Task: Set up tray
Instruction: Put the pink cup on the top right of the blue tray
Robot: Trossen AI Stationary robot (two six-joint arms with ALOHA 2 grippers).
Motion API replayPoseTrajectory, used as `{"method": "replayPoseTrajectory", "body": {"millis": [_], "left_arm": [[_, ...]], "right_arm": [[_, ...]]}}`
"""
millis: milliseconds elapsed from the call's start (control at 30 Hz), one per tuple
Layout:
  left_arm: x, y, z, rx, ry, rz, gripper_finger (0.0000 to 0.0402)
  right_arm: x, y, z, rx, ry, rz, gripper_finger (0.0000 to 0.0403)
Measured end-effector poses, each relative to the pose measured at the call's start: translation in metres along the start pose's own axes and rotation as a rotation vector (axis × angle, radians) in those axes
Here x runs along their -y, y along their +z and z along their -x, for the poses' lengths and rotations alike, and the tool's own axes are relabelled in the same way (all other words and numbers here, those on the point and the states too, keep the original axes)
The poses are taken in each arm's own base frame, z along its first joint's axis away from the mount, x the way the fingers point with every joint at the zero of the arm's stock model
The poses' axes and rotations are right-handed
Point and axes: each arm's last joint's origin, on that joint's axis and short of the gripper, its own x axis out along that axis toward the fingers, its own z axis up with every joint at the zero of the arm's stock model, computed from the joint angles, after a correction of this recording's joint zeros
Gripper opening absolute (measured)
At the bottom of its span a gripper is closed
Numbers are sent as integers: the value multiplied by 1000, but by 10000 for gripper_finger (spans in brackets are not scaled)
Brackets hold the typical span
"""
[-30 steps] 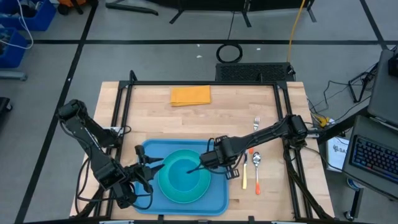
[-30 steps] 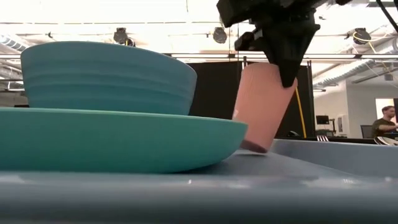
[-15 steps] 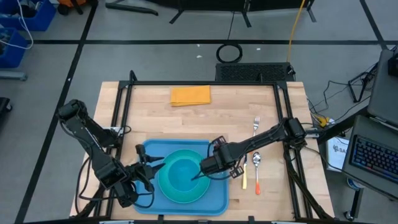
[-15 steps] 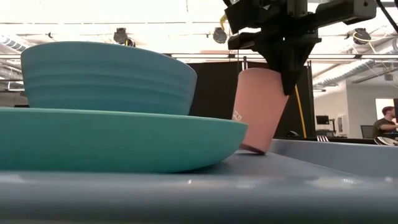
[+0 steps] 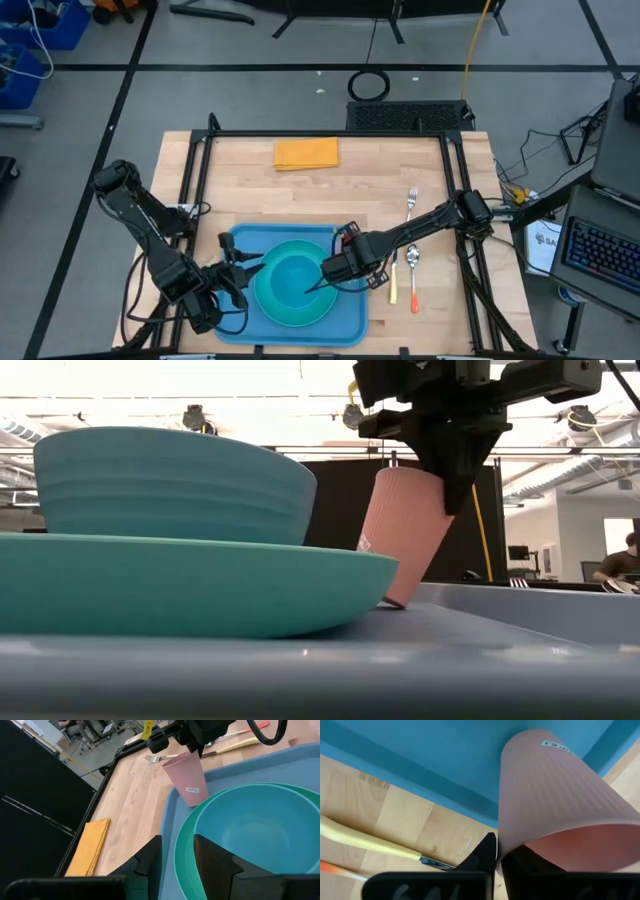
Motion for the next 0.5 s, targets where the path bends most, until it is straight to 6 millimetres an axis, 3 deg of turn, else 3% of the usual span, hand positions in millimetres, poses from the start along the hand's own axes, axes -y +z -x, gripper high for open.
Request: {"method": "replayPoseTrajectory", "body": {"millis": [300, 500], "left_arm": [[0, 0, 0, 0, 0, 0, 118], [0, 0, 0, 0, 0, -1, 118]], "right_arm": [[0, 2, 0, 23, -2, -168, 12], [-1, 3, 0, 37, 70, -174, 13]]}}
